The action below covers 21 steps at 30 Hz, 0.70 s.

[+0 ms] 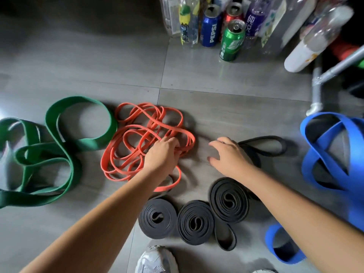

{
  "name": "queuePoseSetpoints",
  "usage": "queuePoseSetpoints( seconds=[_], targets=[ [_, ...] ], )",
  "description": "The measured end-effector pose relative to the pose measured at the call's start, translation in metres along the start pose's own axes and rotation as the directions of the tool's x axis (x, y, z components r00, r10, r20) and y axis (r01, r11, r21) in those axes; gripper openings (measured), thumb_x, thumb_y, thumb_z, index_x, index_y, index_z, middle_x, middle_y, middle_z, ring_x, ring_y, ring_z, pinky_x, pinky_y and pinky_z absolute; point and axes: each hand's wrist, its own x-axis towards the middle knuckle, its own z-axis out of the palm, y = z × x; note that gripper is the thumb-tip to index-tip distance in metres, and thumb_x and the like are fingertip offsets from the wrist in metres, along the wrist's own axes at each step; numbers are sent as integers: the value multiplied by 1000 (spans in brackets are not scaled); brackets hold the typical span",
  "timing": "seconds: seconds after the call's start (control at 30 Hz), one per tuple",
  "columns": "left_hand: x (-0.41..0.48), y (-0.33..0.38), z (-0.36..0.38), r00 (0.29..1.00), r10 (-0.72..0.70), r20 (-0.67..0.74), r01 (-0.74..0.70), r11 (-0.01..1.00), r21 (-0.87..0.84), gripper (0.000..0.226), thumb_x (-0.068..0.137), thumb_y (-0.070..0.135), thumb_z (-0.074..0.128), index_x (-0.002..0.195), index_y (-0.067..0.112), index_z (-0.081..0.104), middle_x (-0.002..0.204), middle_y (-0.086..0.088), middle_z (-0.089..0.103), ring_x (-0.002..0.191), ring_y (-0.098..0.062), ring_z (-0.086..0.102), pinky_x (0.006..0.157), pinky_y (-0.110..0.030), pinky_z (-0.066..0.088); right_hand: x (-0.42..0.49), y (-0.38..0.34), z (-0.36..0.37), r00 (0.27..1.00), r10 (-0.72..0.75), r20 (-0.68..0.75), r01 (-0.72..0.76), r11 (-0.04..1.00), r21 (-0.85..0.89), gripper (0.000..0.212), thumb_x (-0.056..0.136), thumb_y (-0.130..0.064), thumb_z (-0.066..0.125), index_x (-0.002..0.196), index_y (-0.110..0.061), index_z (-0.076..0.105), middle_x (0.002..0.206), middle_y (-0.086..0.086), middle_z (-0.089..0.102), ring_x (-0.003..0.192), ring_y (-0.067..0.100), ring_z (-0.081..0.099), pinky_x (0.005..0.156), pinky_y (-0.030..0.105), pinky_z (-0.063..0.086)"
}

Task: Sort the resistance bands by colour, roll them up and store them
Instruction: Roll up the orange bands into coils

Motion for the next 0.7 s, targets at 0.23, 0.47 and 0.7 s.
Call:
queuePoseSetpoints(
  seconds=[0.23,0.47,0.7],
  targets=[
    [-32,42,-100,982,168,-87,-185,946,-265,12,81,21,68,93,19,67,88,3,66,82,-17,61,71,-28,45,-43,-35,-59,989,-124,-82,133,984,119,72,79,-33,71,141,-23,35,138,1,41,119,21,50,97,30,40],
    [-109,96,-229,932,279,-232,-361,667,-651,26,77,8,73,76,34,68,78,18,64,69,2,59,68,-18,47,-105,-127,-134,931,-320,-175,364,852,377,45,60,-47,71,102,-33,64,120,-7,51,98,9,55,86,27,47],
    [-192,113,-341,902,149,-404,-428,202,-881,20,82,7,64,73,24,72,64,4,62,57,-9,58,62,-24,52,-181,-179,-187,880,-293,-375,435,814,384,10,79,-11,70,78,-13,61,70,-4,58,53,0,51,53,10,37]
  ],
)
